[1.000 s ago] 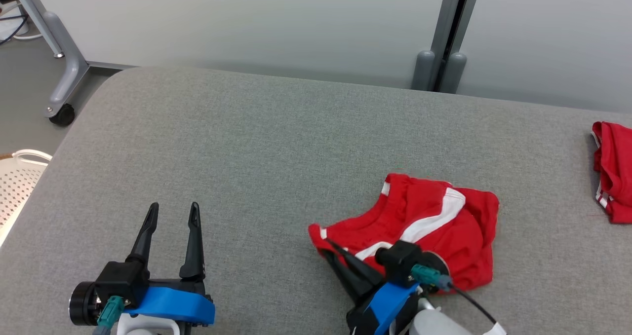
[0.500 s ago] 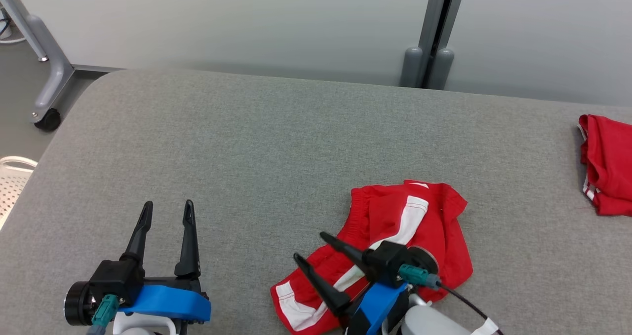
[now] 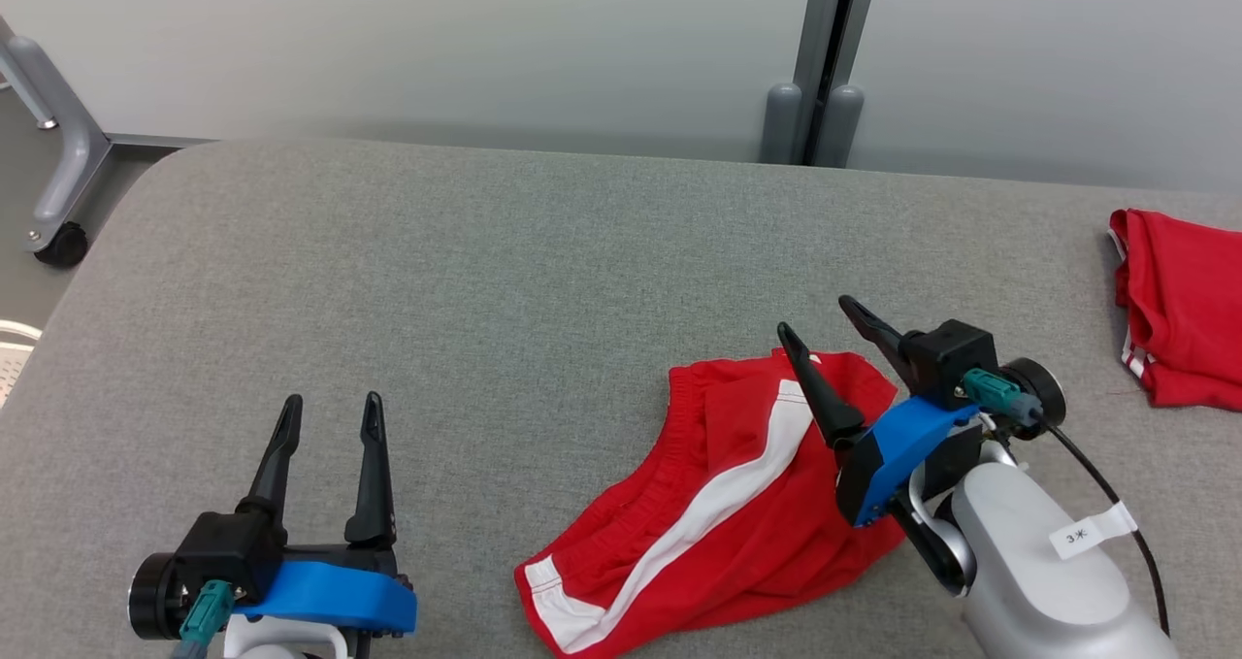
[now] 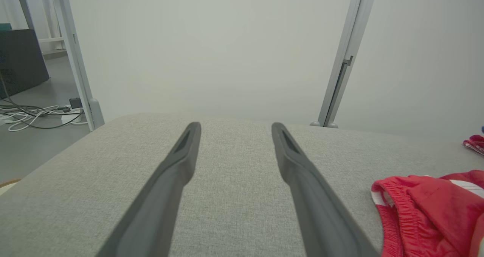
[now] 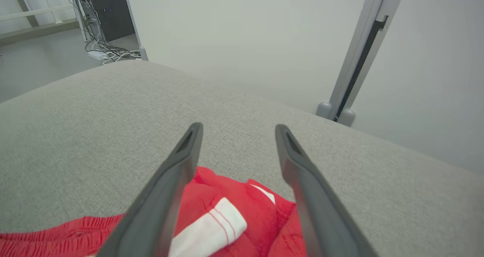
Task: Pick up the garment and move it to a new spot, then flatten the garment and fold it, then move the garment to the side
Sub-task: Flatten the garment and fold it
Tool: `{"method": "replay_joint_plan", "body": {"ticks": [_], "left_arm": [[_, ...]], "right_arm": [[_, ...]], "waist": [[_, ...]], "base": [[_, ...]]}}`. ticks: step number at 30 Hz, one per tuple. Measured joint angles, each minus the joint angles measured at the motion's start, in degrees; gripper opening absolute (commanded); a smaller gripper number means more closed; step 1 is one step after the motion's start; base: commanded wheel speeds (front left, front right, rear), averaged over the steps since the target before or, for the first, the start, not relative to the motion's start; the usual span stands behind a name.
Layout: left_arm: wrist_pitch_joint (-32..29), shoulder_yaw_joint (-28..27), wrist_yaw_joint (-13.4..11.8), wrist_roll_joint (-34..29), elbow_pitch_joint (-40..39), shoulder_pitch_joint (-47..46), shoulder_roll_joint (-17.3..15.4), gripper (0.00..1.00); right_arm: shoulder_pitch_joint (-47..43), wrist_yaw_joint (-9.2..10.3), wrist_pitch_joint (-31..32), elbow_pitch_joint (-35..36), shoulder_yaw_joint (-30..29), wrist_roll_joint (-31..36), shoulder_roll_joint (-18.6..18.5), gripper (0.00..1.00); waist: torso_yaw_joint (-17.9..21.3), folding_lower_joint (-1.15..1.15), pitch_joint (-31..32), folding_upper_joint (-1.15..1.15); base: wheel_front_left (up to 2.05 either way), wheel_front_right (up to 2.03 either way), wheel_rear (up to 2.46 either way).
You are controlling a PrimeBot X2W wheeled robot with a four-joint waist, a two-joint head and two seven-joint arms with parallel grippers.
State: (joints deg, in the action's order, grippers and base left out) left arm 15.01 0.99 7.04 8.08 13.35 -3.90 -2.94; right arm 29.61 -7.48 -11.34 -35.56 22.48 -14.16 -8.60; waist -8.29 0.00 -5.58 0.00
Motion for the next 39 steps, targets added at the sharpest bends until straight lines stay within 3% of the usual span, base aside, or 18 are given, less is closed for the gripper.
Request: {"method": "replay_joint_plan", "body": {"ticks": [18,19,20,21,26,39], "left_arm": [[0.0,1.47,-0.85,1.47,-0.19,-0.91,0.0,1.0],[0.0,1.53,-0.94,1.52,-0.2,-0.97,0.0,1.0],[0.0,1.57,-0.96,1.53,-0.2,-0.99,0.01,1.0],[-0.01,1.56,-0.98,1.55,-0.19,-1.01,0.0,1.0],[-0.01,1.81,-1.22,1.89,-0.07,-1.19,0.01,1.0],[0.0,1.75,-1.52,2.03,0.27,-0.7,0.0,1.0]], "right_arm": [[-1.54,-0.01,17.16,-3.56,2.36,-4.06,-0.64,1.0],[-1.6,-0.01,17.35,-3.44,2.58,-4.49,-0.65,0.93],[-1.6,0.0,17.7,-3.22,2.81,-4.76,-0.65,0.29],[-1.61,0.0,17.85,-3.02,3.01,-5.01,-0.66,0.0],[-1.59,-0.01,17.53,-2.12,3.03,-5.61,-1.07,0.0],[0.83,-0.01,5.6,0.67,-2.37,-1.82,-1.3,0.0]], "waist": [[-1.56,0.0,-2.58,0.01],[-1.6,0.01,-2.7,0.0],[-1.62,0.0,-2.8,0.01],[-1.61,0.0,-2.89,0.0],[-1.51,0.0,-3.08,0.0],[0.11,0.0,-0.95,0.01]], "base": [[0.0,0.0,0.0],[0.0,0.0,0.0],[0.0,0.0,0.0],[0.0,0.0,0.0],[0.0,0.0,0.0],[0.0,0.0,0.0]]}}
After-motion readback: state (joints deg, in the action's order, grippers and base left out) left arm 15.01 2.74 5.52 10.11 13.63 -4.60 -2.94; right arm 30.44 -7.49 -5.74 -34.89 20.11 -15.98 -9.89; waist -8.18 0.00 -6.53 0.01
